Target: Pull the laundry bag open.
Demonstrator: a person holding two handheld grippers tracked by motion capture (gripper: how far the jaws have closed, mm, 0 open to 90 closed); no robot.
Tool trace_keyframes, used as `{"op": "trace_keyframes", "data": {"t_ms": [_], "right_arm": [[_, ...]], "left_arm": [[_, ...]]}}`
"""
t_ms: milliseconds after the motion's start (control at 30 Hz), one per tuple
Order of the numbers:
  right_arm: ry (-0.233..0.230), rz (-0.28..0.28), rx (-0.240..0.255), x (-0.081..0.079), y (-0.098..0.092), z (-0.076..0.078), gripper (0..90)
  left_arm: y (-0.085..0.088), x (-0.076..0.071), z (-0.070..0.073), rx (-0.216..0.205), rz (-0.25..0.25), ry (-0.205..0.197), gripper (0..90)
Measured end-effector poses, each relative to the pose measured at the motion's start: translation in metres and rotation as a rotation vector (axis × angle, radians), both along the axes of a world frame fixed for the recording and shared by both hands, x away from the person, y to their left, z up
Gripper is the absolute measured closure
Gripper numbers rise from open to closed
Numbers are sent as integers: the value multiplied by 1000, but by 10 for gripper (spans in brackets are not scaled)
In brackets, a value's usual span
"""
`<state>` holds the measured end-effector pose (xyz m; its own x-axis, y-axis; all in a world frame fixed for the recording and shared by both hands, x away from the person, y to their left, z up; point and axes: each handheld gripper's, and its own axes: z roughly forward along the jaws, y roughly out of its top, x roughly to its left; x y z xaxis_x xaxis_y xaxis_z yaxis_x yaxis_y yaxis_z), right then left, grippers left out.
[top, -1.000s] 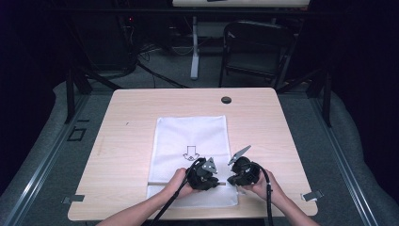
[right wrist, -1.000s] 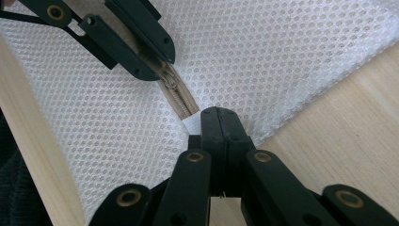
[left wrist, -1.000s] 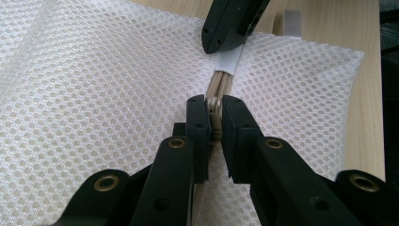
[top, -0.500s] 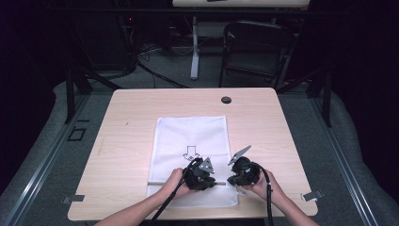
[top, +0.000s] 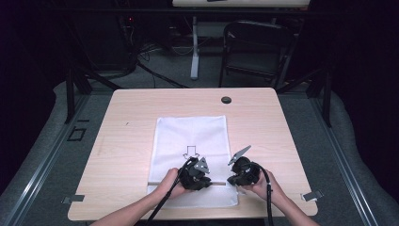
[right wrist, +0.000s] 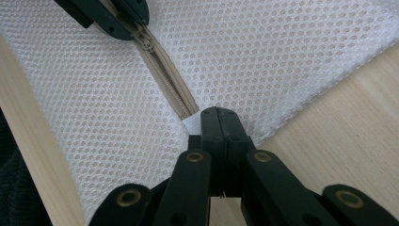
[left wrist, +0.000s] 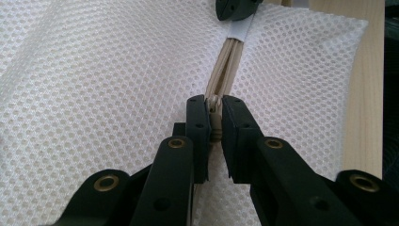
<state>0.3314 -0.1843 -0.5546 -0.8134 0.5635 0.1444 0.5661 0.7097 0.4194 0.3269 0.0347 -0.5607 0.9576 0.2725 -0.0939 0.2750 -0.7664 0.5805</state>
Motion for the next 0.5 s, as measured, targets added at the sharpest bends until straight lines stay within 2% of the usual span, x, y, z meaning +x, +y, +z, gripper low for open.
{"op": "trace_keyframes", "data": {"t_ms": [500], "right_arm": [[2, -6, 5, 0, 0, 0, 900]], "left_arm": [[-1, 0, 1, 7, -14, -10, 822]]}}
